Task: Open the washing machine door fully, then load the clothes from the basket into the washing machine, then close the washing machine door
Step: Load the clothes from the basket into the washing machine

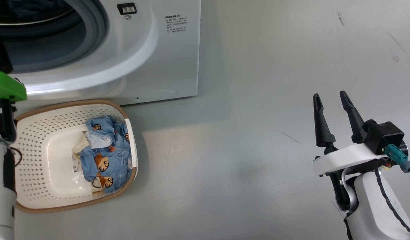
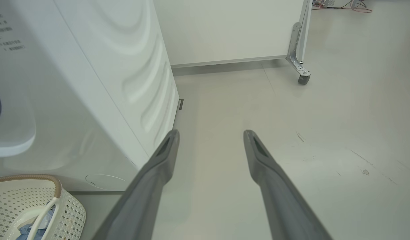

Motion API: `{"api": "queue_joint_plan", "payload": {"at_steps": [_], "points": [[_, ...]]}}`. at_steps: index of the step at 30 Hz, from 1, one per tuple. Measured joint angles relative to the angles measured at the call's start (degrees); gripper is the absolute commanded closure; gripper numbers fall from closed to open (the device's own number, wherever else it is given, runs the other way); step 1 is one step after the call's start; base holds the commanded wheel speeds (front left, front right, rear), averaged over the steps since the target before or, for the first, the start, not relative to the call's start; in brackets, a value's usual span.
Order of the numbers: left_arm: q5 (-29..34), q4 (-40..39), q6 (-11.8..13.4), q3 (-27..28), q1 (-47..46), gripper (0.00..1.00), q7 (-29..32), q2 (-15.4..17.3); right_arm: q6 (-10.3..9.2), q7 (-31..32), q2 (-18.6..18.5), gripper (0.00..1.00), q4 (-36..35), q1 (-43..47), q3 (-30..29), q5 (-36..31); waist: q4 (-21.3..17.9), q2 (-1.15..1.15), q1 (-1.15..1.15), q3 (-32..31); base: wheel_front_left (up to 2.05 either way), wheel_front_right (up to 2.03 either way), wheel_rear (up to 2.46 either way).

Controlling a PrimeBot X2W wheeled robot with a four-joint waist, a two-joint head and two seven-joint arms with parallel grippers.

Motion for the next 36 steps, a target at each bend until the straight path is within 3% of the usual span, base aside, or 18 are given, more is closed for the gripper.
{"api": "queue_joint_plan", "payload": {"at_steps": [8,20,36], "points": [[0.51,-5.24,0.00,3.00,8.64,0.00,0.00,-2.13,0.00,0.00,-0.05,0.00,0.41,2.32,-1.08,0.14,0.64,0.00,0.00,-5.46,0.00,0.00,0.00],[4.03,-12.18,0.00,3.92,21.44,0.00,0.00,-3.66,0.00,0.00,-0.18,0.00,1.55,6.76,-1.90,0.34,1.31,0.00,0.00,-13.96,0.00,0.00,0.00],[8.38,-20.56,0.00,4.93,40.05,0.00,0.00,-8.36,0.00,0.00,-0.91,0.00,0.91,12.38,-1.62,0.08,2.17,0.00,0.00,-23.24,0.00,0.00,0.00]]}}
